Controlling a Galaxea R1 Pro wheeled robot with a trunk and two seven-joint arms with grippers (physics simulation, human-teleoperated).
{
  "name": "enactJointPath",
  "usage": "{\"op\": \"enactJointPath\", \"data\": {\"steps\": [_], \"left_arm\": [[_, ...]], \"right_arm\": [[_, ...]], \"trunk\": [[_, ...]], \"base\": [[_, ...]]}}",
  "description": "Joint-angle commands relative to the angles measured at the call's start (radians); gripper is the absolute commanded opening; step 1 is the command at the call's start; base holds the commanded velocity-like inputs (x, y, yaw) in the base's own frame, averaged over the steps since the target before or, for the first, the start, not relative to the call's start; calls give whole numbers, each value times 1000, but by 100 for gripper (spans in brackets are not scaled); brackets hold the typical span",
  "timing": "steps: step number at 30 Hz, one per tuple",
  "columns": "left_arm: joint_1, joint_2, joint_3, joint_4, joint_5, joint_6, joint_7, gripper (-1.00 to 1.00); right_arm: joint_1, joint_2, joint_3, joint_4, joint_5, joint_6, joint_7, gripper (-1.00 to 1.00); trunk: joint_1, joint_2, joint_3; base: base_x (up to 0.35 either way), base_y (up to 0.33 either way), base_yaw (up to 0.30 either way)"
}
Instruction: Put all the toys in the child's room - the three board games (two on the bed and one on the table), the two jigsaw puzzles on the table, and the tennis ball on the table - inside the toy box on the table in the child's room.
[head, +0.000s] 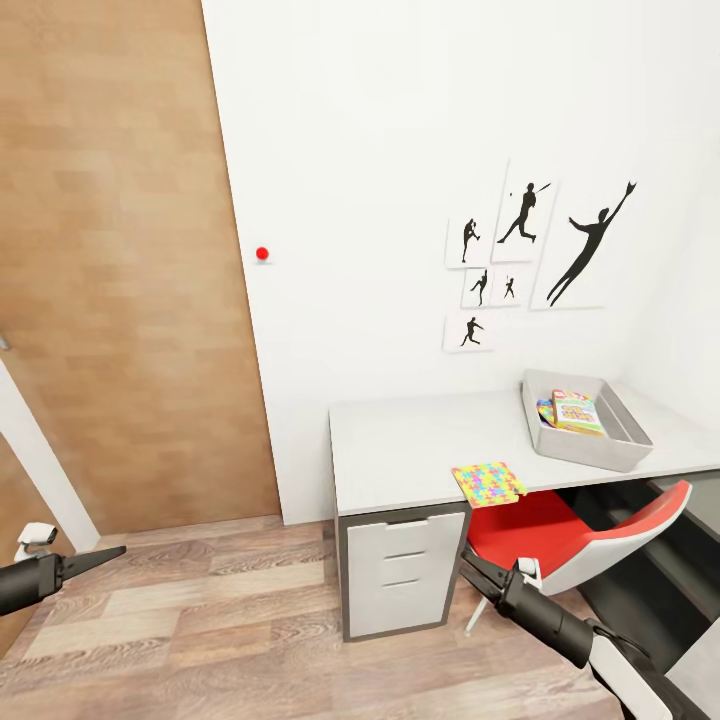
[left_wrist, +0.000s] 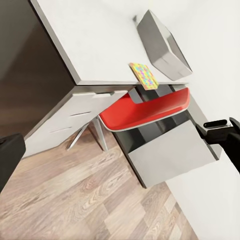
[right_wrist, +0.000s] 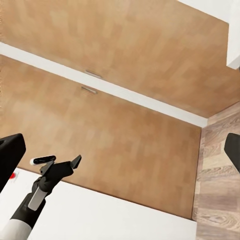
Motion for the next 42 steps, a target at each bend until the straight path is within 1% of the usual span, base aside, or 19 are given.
{"op": "enactJointPath", "data": {"steps": [1,5,11,17,28,42], "left_arm": [[-1,0,0,0,-1,11,-4,100],[-1,0,0,0,-1,11,-4,100],[-1,0,0,0,-1,11,-4,100],[-1,0,0,0,-1,11,-4,100],[-1,1,0,0,-1,11,-4,100],[-1,1,0,0,-1,11,-4,100]], "right_arm": [[-1,-1,4,0,-11,8,0,100],[-1,-1,4,-1,-11,9,1,100],[-1,-2,4,1,-10,9,3,100],[-1,-3,4,2,-11,9,9,100],[-1,-3,2,4,-9,11,21,100],[-1,-4,2,6,-9,10,41,100]], "trunk": [[1,-2,-2],[1,-2,0],[1,-2,4],[1,-2,10],[1,-2,20],[1,-2,34]], "base": [[0,0,-6],[0,0,-50],[0,0,-179],[0,-18,-232],[0,-121,-245],[0,-15,-246]]}}
